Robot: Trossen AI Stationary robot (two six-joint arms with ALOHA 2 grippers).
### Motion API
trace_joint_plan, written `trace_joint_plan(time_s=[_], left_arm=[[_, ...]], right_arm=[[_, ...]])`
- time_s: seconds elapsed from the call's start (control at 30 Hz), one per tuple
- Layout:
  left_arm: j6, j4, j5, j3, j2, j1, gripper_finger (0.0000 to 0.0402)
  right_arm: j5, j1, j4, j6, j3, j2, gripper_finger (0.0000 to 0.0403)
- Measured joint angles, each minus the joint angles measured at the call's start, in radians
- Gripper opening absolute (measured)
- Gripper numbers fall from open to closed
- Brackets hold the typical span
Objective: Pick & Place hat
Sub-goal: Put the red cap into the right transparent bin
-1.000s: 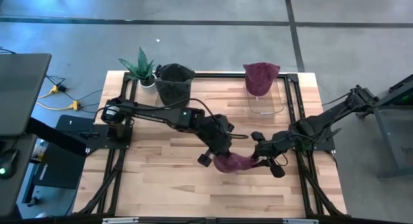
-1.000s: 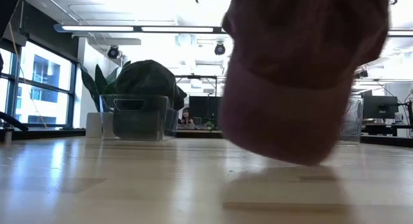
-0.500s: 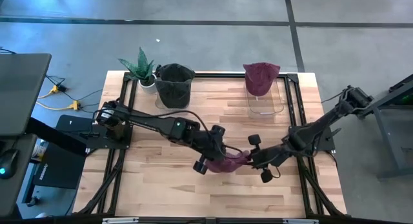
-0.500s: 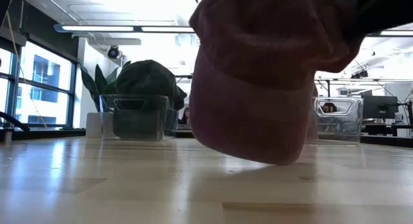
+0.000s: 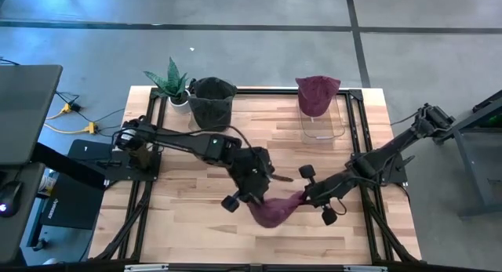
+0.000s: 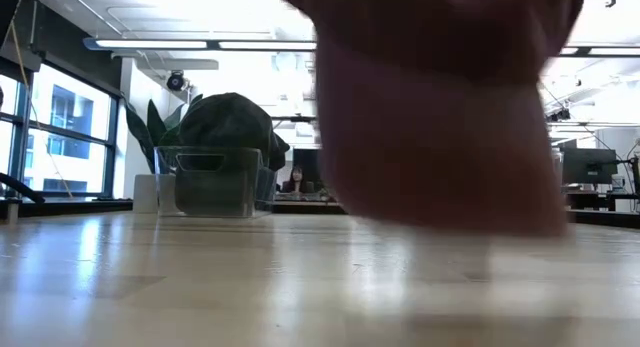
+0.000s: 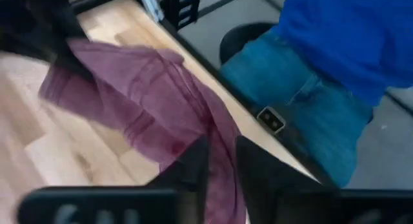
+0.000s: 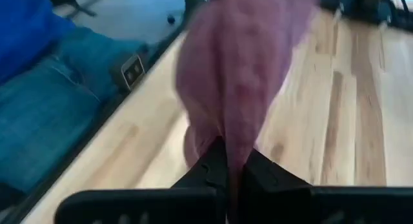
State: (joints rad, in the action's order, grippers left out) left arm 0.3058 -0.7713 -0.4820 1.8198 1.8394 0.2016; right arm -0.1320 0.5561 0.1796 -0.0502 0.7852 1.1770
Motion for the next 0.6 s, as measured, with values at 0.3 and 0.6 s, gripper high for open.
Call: trace_joint_plan(time_s=[0.3,0.6], left_arm=[[-0.064,0.181,-0.081,0.000,0.071,-0.081,0.0245],[-0.234,0.172,0.223,0.000,0.159,-0.084,0.0323]], right_arm=[[-0.108,0.028,0.098,-0.124,-0.001,-0.002,0.0005],[-0.199,0.062,0.124,-0.133,-0.001,-0.023,0.0004]])
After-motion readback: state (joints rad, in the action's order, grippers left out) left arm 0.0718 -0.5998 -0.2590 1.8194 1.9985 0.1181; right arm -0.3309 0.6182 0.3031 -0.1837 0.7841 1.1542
